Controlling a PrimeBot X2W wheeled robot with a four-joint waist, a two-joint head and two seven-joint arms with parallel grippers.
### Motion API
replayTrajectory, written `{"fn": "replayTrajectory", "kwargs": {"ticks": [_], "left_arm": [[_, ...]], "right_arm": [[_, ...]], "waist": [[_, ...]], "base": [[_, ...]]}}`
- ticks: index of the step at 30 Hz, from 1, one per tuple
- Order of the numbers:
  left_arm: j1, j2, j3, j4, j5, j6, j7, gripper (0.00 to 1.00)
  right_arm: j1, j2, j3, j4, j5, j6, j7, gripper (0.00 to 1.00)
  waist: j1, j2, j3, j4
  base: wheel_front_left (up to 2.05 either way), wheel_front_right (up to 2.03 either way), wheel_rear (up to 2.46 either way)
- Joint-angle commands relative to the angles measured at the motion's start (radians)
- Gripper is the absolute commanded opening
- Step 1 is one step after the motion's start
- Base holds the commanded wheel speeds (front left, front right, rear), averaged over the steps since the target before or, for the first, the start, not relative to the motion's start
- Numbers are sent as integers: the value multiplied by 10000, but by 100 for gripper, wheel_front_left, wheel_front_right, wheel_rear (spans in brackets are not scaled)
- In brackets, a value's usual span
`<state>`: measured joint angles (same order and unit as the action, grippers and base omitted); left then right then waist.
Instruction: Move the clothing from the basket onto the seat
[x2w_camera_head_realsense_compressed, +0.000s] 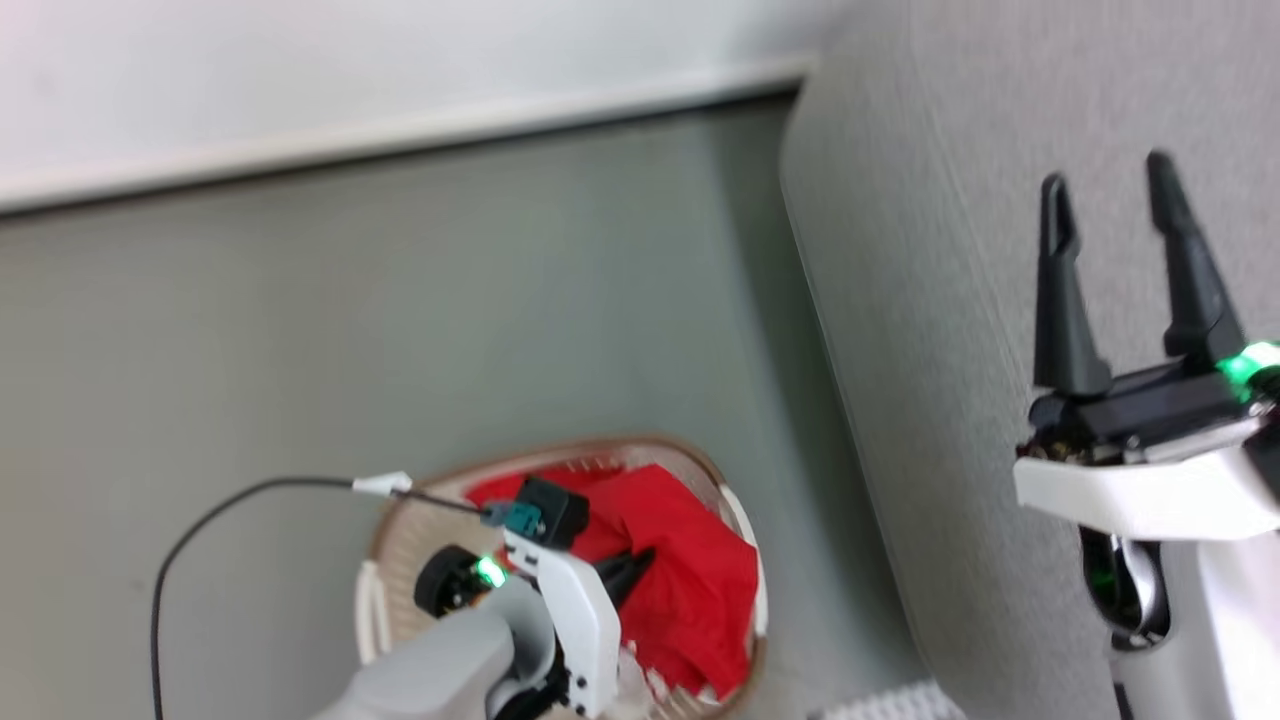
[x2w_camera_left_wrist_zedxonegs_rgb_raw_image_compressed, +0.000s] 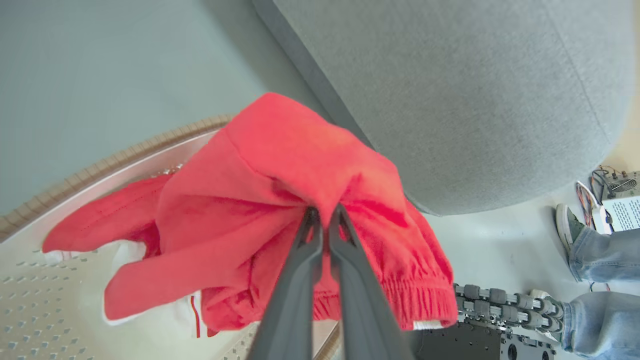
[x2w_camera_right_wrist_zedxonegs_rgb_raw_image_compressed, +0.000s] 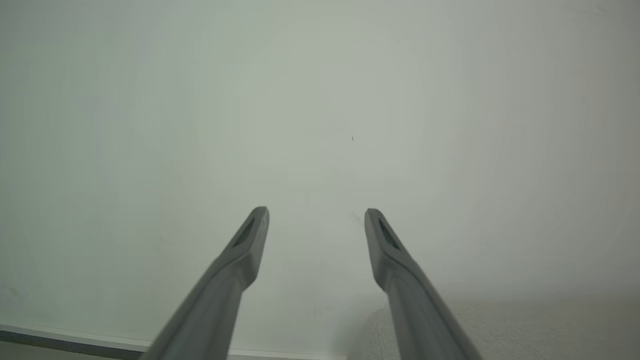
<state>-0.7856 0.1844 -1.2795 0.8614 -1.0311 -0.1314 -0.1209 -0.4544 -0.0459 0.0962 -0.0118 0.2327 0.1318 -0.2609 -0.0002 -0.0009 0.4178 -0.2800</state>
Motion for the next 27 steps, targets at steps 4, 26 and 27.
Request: {"fn": "replayTrajectory", "kwargs": {"ticks": [4,26,27], "left_arm": [[509,-17,-18,-265,-209,11,-518,0],[735,869,1866,-3309,801,727,-1442,0],[763,957,1984,-3592,889,818,-1443,0]], "right_arm": [[446,-150,16,232,177,-21,-19,100],[2784,-540,-340,733,547,-21,-17,100],[2860,-516,-324,756,554,-21,-17,100]], "waist": [[2,0,-1865,901],[2,0,-4453,1994],[2,0,-4493,1996]], "base": [[0,0,0],[0,0,0],[0,0,0]]}}
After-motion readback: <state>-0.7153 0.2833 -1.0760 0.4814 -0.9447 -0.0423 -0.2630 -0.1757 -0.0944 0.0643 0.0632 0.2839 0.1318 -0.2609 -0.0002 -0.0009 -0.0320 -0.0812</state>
